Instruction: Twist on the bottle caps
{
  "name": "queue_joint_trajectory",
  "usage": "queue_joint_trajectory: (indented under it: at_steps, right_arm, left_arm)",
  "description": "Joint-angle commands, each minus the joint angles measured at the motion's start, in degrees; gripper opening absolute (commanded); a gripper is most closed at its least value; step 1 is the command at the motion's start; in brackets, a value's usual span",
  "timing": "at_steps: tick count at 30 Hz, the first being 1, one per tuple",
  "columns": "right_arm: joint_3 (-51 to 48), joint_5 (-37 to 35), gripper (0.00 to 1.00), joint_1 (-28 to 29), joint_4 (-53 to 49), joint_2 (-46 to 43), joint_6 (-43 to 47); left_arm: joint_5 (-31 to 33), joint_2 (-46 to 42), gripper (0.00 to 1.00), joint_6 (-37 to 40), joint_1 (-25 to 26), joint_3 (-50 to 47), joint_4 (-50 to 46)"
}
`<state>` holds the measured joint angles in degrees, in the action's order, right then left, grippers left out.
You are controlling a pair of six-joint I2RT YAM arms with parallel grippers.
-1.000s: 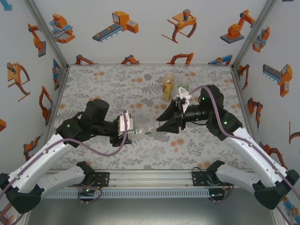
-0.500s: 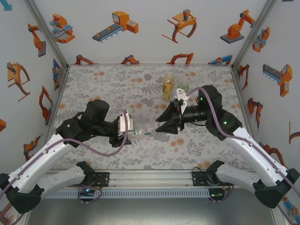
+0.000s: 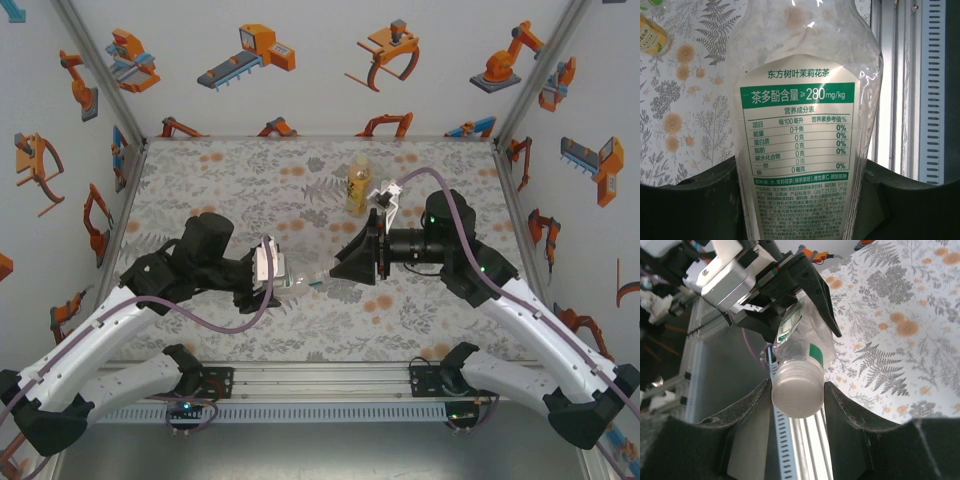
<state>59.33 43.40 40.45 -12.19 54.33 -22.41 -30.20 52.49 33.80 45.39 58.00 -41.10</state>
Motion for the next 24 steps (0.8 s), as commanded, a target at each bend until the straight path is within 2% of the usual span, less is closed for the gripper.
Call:
queue_joint_trajectory:
  at_steps: [1, 9, 12, 16, 18, 21, 24]
  right_arm:
    - [-2.12, -9.96, 0.0, 0.51, -1.61, -0.79, -15.11]
    - [-4.79, -17.5, 0.0, 1.9, -3.94, -1.42, -41.22]
    - [-5.6, -20.29, 0.0, 2.31, -8.16, -2.42, -49.45]
    - [-5.64, -19.76, 0.0, 3.43, -14.01, -1.46, -58.22]
    - [-5.74, -19.33, 0.0, 4.33, -13.86, -0.78, -60.49]
    - [-5.86, -22.09, 0.16, 5.6, -13.25, -1.45, -62.16]
    - [-4.03, -24.18, 0.29, 5.7, -14.8, -1.42, -58.54]
  left_arm:
    - [-2.68, -1.6, 0.18, -0.15, 0.45, -0.14, 4.79]
    - [-2.54, -1.34, 0.17, -0.12, 0.41, -0.12, 5.1]
    - [-2.26, -1.32, 0.17, -0.06, 0.41, -0.09, 5.16]
    - [-2.18, -1.04, 0.17, 0.08, 0.42, -0.17, 5.15]
    - [-2.23, -0.9, 0.17, 0.25, 0.42, -0.17, 5.17]
    - [-2.32, -0.51, 0.17, 0.22, 0.42, -0.06, 5.32]
    - [-2.32, -0.52, 0.17, 0.24, 0.41, -0.11, 5.39]
